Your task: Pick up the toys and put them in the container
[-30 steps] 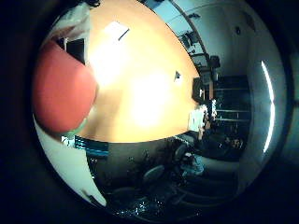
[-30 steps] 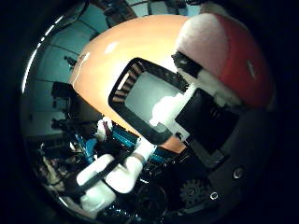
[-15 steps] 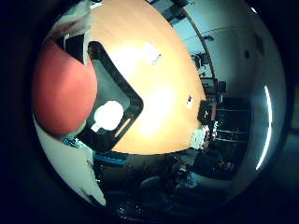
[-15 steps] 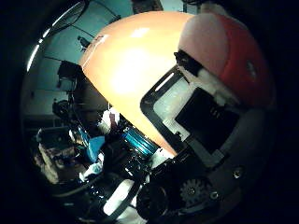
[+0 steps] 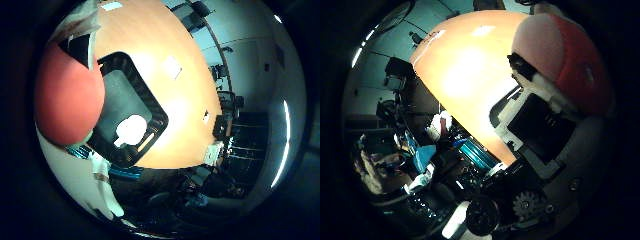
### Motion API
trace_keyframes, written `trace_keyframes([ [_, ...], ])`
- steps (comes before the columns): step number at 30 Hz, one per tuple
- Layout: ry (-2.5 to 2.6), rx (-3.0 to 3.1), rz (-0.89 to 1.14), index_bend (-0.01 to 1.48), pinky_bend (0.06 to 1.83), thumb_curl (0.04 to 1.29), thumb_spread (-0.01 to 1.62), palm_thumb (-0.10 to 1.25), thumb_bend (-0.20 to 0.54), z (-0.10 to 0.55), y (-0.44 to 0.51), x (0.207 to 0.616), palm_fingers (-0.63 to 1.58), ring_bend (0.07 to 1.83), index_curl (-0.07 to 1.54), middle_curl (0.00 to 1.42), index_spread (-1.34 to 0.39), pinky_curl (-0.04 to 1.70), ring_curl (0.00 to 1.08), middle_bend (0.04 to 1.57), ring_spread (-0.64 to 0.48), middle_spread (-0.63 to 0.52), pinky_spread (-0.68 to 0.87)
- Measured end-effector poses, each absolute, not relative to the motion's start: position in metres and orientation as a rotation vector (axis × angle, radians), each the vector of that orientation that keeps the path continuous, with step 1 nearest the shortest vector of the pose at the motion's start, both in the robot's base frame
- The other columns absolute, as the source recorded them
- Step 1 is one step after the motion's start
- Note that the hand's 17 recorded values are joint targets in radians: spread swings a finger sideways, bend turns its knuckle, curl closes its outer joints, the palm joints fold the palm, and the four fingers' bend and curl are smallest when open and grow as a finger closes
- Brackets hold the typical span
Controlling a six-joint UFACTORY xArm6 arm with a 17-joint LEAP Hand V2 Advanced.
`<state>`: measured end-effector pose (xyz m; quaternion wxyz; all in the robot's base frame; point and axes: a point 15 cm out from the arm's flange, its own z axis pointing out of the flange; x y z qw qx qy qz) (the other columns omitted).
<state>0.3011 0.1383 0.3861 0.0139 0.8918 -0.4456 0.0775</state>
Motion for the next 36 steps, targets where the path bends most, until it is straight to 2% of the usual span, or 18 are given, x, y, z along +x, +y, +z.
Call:
trace_keyframes([
  [7,-1.400,2.748,0.213,1.00,1.13,0.67,0.99,1.07,-0.014,0.360,0.117,0.272,1.06,1.28,0.97,0.96,-0.28,1.17,0.92,1.22,-0.28,-0.19,-0.21],
  [14,-1.412,2.759,0.229,1.00,1.12,0.66,1.00,1.04,-0.019,0.364,0.115,0.269,1.06,1.27,0.97,0.97,-0.28,1.18,0.92,1.21,-0.28,-0.19,-0.21],
  [18,-1.429,2.763,0.242,1.00,1.11,0.62,1.06,0.99,-0.021,0.366,0.115,0.270,1.07,1.27,0.97,0.97,-0.28,1.18,0.92,1.21,-0.28,-0.19,-0.22],
  [21,-1.479,2.762,0.271,0.96,1.11,0.54,1.10,0.88,-0.040,0.372,0.111,0.274,1.03,1.27,0.96,0.97,-0.29,1.15,0.90,1.15,-0.27,-0.21,-0.23],
  [24,-1.494,2.769,0.289,0.82,1.08,0.46,1.10,0.74,-0.047,0.377,0.108,0.274,1.01,1.23,0.92,0.94,-0.32,1.07,0.84,1.09,-0.27,-0.22,-0.26],
  [26,-1.499,2.784,0.310,0.61,1.06,0.41,1.09,0.68,-0.035,0.382,0.107,0.273,0.92,1.20,0.88,0.90,-0.35,1.00,0.79,1.04,-0.27,-0.23,-0.31],
  [29,-1.488,2.784,0.306,0.27,0.99,0.37,1.08,0.61,-0.034,0.383,0.106,0.271,0.59,1.17,0.76,0.83,-0.41,0.91,0.72,0.91,-0.27,-0.25,-0.38],
  [32,-1.480,2.779,0.296,0.20,0.89,0.34,1.06,0.57,-0.033,0.381,0.105,0.269,0.31,1.05,0.66,0.74,-0.46,0.88,0.65,0.72,-0.24,-0.24,-0.25],
  [36,-1.465,2.779,0.285,0.19,0.83,0.31,1.04,0.51,-0.030,0.380,0.105,0.268,0.20,0.91,0.55,0.63,-0.45,0.84,0.56,0.56,-0.17,-0.18,0.03],
])
